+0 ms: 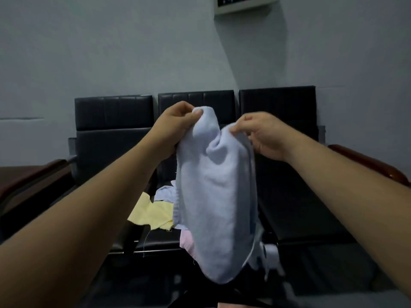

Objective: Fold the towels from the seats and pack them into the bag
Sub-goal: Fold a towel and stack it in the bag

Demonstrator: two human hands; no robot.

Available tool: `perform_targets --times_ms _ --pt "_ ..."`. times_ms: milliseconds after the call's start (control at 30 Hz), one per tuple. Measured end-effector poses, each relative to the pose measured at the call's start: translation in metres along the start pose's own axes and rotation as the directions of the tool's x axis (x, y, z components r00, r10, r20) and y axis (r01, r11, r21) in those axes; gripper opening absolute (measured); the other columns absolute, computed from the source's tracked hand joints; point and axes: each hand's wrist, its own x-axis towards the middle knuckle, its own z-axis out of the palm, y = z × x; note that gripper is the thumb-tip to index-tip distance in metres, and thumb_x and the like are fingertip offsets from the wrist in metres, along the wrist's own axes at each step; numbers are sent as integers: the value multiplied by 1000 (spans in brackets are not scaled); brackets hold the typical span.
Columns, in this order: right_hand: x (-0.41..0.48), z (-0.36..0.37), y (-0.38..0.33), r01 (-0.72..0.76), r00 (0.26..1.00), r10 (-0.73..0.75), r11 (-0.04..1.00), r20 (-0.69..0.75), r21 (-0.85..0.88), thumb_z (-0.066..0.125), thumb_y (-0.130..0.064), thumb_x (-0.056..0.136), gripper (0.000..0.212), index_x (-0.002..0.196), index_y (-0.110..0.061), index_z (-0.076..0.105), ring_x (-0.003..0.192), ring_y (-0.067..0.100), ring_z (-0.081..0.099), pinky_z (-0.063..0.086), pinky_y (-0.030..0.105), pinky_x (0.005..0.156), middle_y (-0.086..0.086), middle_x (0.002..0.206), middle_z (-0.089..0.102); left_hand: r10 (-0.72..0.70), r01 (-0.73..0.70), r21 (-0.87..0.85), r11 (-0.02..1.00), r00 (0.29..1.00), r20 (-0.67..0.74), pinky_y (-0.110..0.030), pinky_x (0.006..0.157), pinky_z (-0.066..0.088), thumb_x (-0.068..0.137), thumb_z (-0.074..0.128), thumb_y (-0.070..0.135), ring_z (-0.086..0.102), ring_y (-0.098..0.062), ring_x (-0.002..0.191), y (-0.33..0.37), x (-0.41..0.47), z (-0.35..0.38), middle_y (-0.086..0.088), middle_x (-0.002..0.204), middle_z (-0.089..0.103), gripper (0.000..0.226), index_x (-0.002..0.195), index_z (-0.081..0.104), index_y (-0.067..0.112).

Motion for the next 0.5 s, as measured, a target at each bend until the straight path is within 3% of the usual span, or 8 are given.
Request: perform_targets --times_ms 67,133,233,367,433,500 --pt "-9 2 1 -68 995 67 997 77 19 75 -30 90 33 108 -4 67 98 34 66 53 53 92 16 106 72 53 -53 -4 999 996 78 -27 72 51 97 66 18 60 -13 75 15 -5 0 -1 80 67 9 92 67 10" --pt "-18 7 3 -102 980 92 994 175 50 70 -42 91 50 126 -7 65 114 32 67 51 49 99 15 123 70 78 -89 61 994 985 157 -26 79 53 96 67 16 64 -13 82 26 -12 1 -5 87 71 12 100 70 5" --pt "-31 16 1 -111 965 107 994 239 0 72 -33 86 41 119 -7 71 107 28 71 57 38 93 15 116 74 41 -90 181 979 966 256 -29 80 55 94 69 15 66 -16 82 34 -24 4 -13 90 75 12 101 72 5" --pt "-37 16 -8 -32 994 36 999 107 -40 71 -19 92 24 104 2 73 83 20 71 60 28 74 12 93 75 0 -81 304 949 966 257 -31 78 55 92 73 27 67 -13 81 32 -34 -4 -11 92 76 18 98 75 10" --pt "-36 8 -13 -13 999 12 999 40 41 70 -16 93 14 93 -2 68 77 17 65 56 28 70 9 85 69 -104 -42 421 906 943 317 -27 73 54 90 75 33 68 -12 78 28 -38 -15 -6 89 76 21 95 77 12" --pt "-35 -1 -14 -30 1000 31 996 -4 81 68 -18 95 13 86 -11 62 73 13 60 53 25 65 3 81 64 -243 22 494 869 889 388 -28 79 58 90 74 31 72 -17 87 17 -41 -27 -5 95 78 22 99 78 12"
